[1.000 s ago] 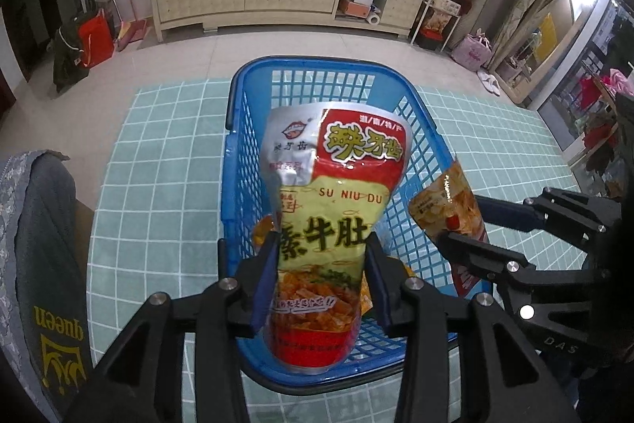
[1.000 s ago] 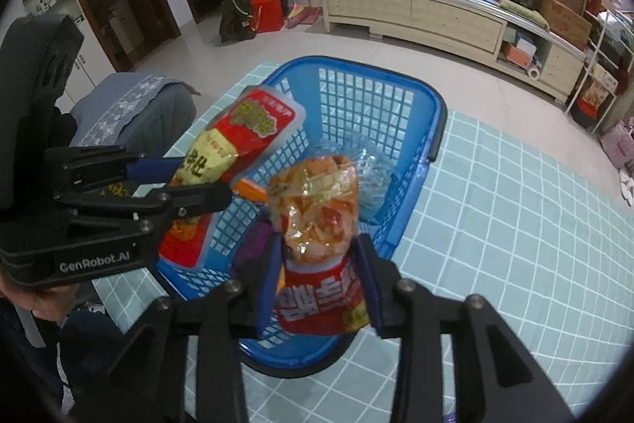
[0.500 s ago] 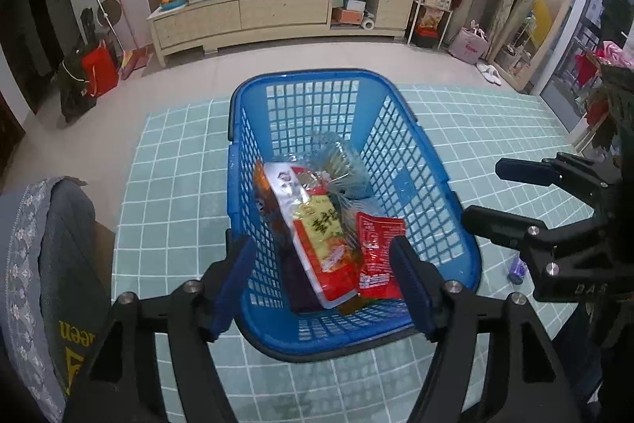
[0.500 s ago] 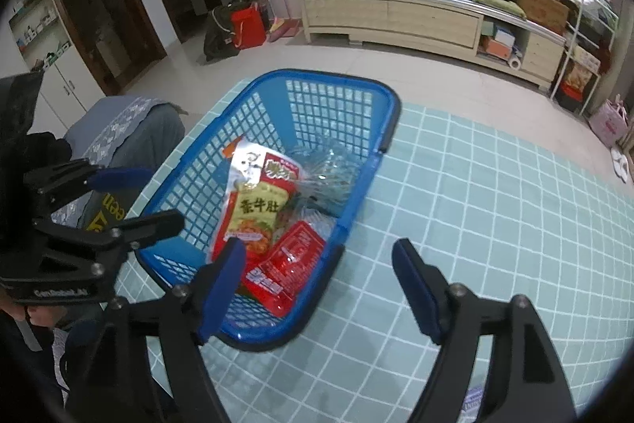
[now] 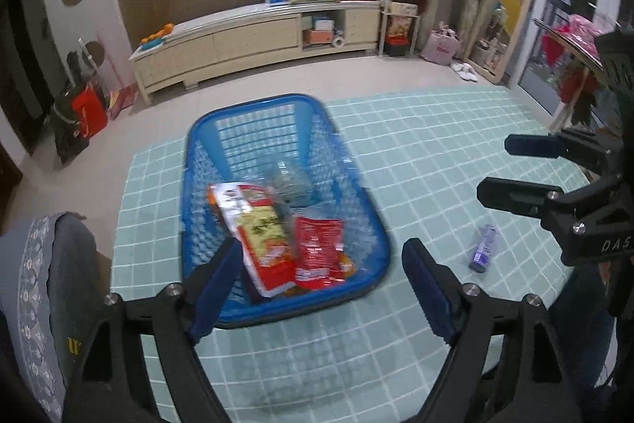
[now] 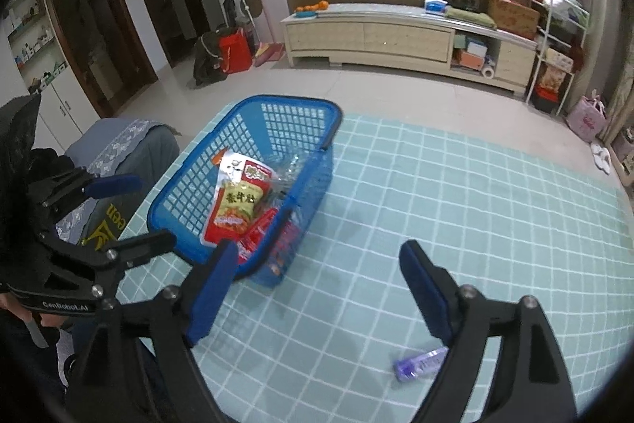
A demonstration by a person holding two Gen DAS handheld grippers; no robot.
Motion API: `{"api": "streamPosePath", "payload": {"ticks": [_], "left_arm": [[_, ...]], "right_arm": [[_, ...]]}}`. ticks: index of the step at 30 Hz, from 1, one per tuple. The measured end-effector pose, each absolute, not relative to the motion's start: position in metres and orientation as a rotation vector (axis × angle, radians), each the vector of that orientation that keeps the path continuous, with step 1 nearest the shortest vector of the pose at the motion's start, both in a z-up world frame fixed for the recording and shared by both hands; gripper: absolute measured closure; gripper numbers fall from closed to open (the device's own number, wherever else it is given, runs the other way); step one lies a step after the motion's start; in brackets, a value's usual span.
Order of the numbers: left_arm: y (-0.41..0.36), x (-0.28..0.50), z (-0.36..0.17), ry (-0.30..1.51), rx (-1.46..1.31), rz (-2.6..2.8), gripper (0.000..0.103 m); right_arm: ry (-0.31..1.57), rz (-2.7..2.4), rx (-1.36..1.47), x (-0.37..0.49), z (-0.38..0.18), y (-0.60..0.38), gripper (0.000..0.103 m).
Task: Organize snacks
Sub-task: 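Move the left tool over the purple gum bottle and grasp it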
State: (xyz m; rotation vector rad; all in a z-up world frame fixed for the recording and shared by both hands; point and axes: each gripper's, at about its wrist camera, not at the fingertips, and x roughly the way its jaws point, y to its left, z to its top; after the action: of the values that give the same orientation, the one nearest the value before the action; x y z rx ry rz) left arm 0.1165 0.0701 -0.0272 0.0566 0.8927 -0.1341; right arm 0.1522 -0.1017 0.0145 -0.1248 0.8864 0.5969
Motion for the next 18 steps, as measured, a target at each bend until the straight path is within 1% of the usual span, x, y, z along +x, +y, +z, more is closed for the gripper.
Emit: {"api": "streamPosePath", "payload": {"ticks": [7,18], "left_arm": [[0.017,0.103,-0.029,0.877,0.104,-0.219,0.022],[-0.049,0.107,-0.063,0.929,0.163,-0.339,0.022]], "right_arm": [[0.885,0.553,-0.123,0.134,0.011,-0.145,0.013],[0.939,0.427,-0.070,0.118,-0.026,-0.209,0.013]]}}
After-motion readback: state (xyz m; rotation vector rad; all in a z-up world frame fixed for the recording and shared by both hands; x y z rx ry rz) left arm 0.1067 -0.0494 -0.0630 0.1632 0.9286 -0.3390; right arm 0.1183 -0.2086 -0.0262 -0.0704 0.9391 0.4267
